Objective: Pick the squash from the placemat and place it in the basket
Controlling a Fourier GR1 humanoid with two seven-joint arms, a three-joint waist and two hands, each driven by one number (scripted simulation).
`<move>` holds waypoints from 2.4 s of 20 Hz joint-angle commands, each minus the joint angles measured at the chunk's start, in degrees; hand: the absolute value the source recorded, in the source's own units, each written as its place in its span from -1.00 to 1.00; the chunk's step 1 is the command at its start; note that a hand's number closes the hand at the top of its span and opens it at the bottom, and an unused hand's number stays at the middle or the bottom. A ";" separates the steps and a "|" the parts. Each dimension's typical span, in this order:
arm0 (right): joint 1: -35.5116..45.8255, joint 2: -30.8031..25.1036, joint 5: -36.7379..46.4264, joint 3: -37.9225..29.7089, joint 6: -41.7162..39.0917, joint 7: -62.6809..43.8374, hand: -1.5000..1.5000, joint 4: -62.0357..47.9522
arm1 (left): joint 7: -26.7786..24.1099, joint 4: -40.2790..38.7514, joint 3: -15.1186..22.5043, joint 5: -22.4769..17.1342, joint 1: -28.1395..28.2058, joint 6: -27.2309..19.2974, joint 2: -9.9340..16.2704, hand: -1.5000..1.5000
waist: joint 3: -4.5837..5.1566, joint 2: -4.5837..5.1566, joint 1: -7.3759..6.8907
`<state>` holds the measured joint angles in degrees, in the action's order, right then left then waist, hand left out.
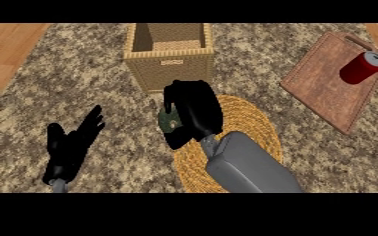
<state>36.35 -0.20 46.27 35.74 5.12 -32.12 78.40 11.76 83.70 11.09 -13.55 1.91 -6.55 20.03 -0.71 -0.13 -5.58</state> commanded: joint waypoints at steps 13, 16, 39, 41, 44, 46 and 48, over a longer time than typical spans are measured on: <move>33.06 0.18 -0.07 -2.24 21.36 -42.38 1.00 0.57 | 3.33 -4.36 2.56 1.67 1.07 -0.22 -1.15 0.00 | 1.19 -0.22 -0.60; 39.74 0.18 -1.52 -5.39 20.02 -44.65 1.00 -4.24 | 3.96 -3.45 2.38 1.82 0.72 -0.36 -0.82 0.00 | 1.16 0.01 -0.68; 50.90 0.18 -18.05 -12.40 36.76 -31.56 1.00 -34.85 | 2.74 -2.32 -1.63 0.08 2.67 2.36 1.37 0.00 | 0.90 1.37 0.62; 48.87 0.18 -20.32 -10.00 39.29 -29.01 1.00 -36.49 | 3.48 -2.81 0.68 2.05 1.16 -0.01 -1.64 0.00 | 0.94 1.60 0.28; 46.36 0.18 -24.02 -7.10 41.76 -26.73 1.00 -35.89 | 4.74 -2.17 -1.15 1.20 0.69 0.89 0.08 0.00 | 0.87 1.13 0.87; 46.76 0.18 -25.39 -7.10 43.02 -24.75 1.00 -38.50 | 3.69 -2.66 -0.01 1.99 1.75 1.22 -0.54 0.00 | 0.92 1.48 0.10; 45.39 0.18 -26.93 -5.35 45.02 -23.33 1.00 -38.07 | 5.12 -2.20 -0.07 2.30 1.18 0.41 -0.83 0.00 | 0.87 1.26 0.58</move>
<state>83.32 -0.27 22.51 27.82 43.16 -55.07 41.20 14.07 85.14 10.10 -11.75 2.35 -6.21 19.57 -0.43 0.82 -4.99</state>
